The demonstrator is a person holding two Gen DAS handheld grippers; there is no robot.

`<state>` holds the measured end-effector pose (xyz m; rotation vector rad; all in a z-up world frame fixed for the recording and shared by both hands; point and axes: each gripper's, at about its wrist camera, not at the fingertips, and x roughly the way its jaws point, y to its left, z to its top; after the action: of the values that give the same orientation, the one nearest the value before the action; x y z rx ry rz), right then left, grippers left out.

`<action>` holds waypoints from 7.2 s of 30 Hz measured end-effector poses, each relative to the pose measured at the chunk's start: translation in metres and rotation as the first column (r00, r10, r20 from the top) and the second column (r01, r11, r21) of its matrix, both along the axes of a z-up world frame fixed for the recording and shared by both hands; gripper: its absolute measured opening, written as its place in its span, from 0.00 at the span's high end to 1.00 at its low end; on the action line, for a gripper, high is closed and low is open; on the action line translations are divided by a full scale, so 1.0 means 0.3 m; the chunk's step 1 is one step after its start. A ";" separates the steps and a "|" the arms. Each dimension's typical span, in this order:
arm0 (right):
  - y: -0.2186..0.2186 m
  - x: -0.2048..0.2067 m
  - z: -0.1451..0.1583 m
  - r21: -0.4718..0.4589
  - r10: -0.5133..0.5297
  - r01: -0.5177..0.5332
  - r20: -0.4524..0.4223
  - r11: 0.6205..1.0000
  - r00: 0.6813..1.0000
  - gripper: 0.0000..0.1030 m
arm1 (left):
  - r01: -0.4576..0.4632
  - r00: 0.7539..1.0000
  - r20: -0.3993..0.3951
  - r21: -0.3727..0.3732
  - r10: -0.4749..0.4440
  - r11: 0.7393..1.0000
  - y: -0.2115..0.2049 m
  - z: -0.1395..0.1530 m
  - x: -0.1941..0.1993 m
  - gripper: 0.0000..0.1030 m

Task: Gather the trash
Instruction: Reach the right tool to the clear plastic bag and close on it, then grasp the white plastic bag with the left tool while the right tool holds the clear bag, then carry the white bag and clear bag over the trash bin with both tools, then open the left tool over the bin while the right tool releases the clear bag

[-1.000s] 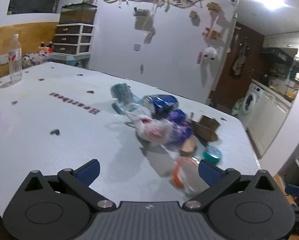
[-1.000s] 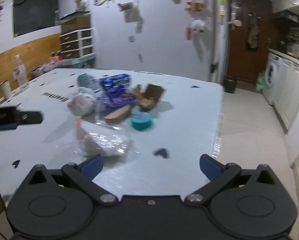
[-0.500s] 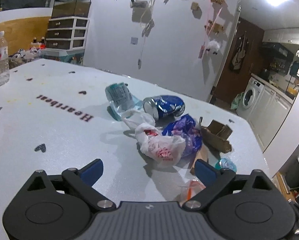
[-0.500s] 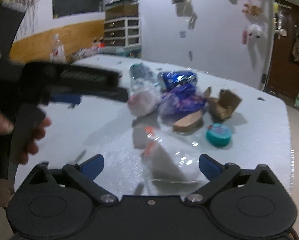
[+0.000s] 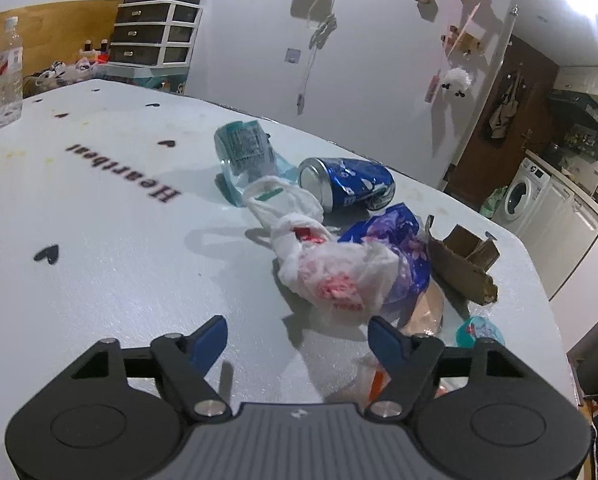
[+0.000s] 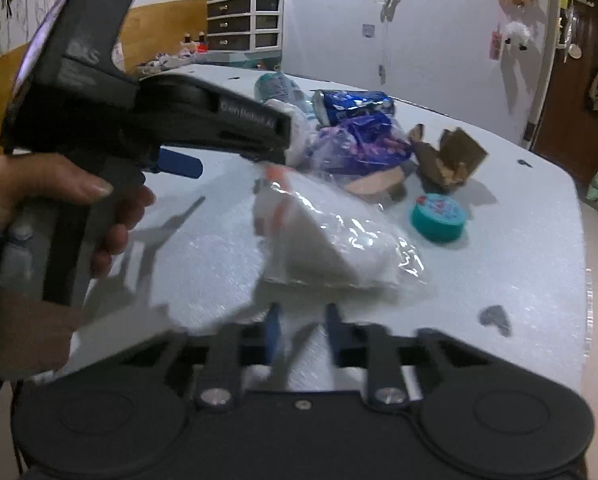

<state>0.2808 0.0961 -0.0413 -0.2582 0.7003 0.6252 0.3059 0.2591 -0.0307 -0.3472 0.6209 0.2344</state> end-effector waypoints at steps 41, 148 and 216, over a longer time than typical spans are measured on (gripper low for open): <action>0.052 0.022 0.079 0.018 0.071 -0.074 0.132 0.997 0.989 0.24 | 0.218 0.973 0.037 0.177 -0.228 0.960 -0.045 0.093 0.045 0.13; -0.480 -0.212 0.292 0.316 -0.349 0.288 0.155 0.904 0.924 0.96 | -0.029 0.931 0.364 0.151 -0.029 0.988 -0.237 0.241 -0.618 0.75; -1.397 0.080 -0.522 0.052 -0.657 0.708 -0.331 0.704 0.678 0.95 | 0.641 0.750 -0.287 0.088 -0.596 0.763 -1.395 -0.461 -0.025 0.75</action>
<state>0.3047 -0.3231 -0.1977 0.2799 0.9490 -0.0192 0.2985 -0.1594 -0.1689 0.0856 0.9192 -0.3217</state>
